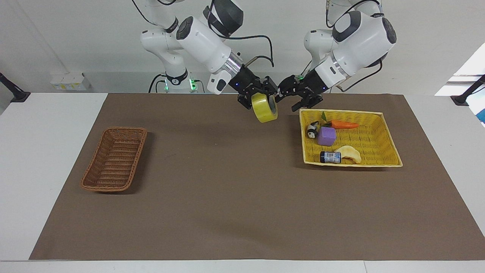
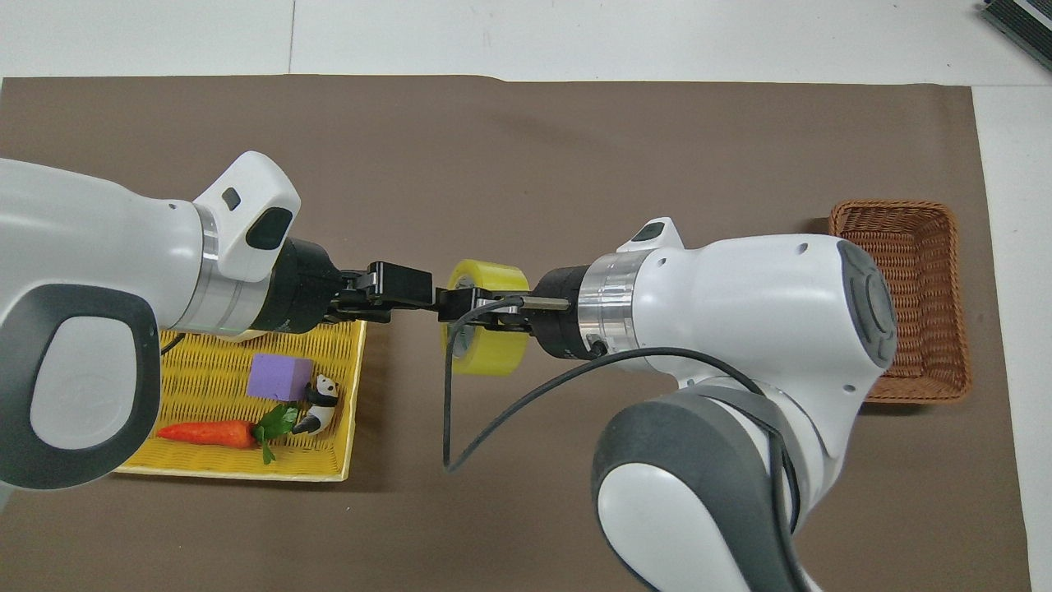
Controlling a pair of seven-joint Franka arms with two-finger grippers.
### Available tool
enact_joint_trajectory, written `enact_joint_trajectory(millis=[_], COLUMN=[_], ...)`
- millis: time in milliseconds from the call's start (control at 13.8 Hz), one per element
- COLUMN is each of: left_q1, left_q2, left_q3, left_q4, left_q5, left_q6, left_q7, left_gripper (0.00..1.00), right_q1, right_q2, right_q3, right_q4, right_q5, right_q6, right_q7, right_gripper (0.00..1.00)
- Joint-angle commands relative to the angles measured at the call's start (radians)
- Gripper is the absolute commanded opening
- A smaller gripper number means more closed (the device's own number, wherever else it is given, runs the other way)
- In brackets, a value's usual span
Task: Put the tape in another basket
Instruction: 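Pass the tape roll from the left gripper to the right gripper, then carry the tape toward the basket with the right gripper while the left retracts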
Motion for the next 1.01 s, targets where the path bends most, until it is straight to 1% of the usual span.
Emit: enact_joint_trajectory(millis=[0,72,145,217,362,434,507,579,652,724,796,869,941], left_q1=[0.001,0.007,0.029,0.058,0.073,0.09,0.112,0.125,0.141,0.155,0.158,0.162,0.187], left_q2=[-0.014,-0.012,-0.012,-0.011,-0.009,-0.009,-0.008,-0.002,0.001,0.003,0.0,-0.003,0.001], left_q3=[0.01,0.014,0.017,0.014,0.017,0.017,0.017,0.017,0.017,0.017,0.017,0.019,0.02], left_q4=[-0.02,-0.021,-0.023,-0.014,-0.011,-0.009,-0.003,0.014,0.022,0.023,0.025,0.038,0.083], left_q5=[-0.021,-0.01,0.031,0.106,0.236,0.307,0.37,0.439,0.508,0.577,0.644,0.689,0.697], left_q6=[0.022,0.015,0.0,-0.033,-0.074,-0.089,-0.109,-0.12,-0.123,-0.126,-0.129,-0.151,-0.204], left_q7=[-0.03,-0.03,-0.03,-0.03,-0.029,-0.027,-0.021,-0.018,-0.015,-0.007,-0.001,0.014,0.066], left_gripper=[1.0,1.0,1.0,1.0,1.0,1.0,1.0,1.0,1.0,1.0,1.0,1.0,1.0], right_q1=[-0.017,-0.017,-0.017,-0.017,-0.019,-0.021,-0.021,-0.022,-0.022,-0.022,-0.028,-0.03,-0.03], right_q2=[-0.036,-0.041,-0.05,-0.059,-0.099,-0.113,-0.113,-0.116,-0.117,-0.117,-0.111,-0.096,-0.065], right_q3=[-0.012,-0.034,-0.054,-0.08,-0.135,-0.176,-0.216,-0.249,-0.27,-0.285,-0.316,-0.347,-0.373], right_q4=[-0.009,-0.007,-0.003,-0.001,-0.004,-0.004,-0.007,-0.01,-0.01,-0.012,-0.03,-0.05,-0.055], right_q5=[0.012,0.012,0.012,0.012,0.01,-0.001,-0.04,-0.153,-0.273,-0.376,-0.449,-0.506,-0.572], right_q6=[0.0,-0.021,-0.051,-0.076,-0.134,-0.177,-0.234,-0.307,-0.355,-0.368,-0.371,-0.368,-0.365], right_q7=[0.014,0.006,0.003,-0.004,-0.037,-0.069,-0.113,-0.179,-0.229,-0.238,-0.254,-0.3,-0.358], right_gripper=[0.0,0.0,0.0,0.0,0.0,0.0,0.0,0.0,0.0,0.0,0.0,0.0,0.0])
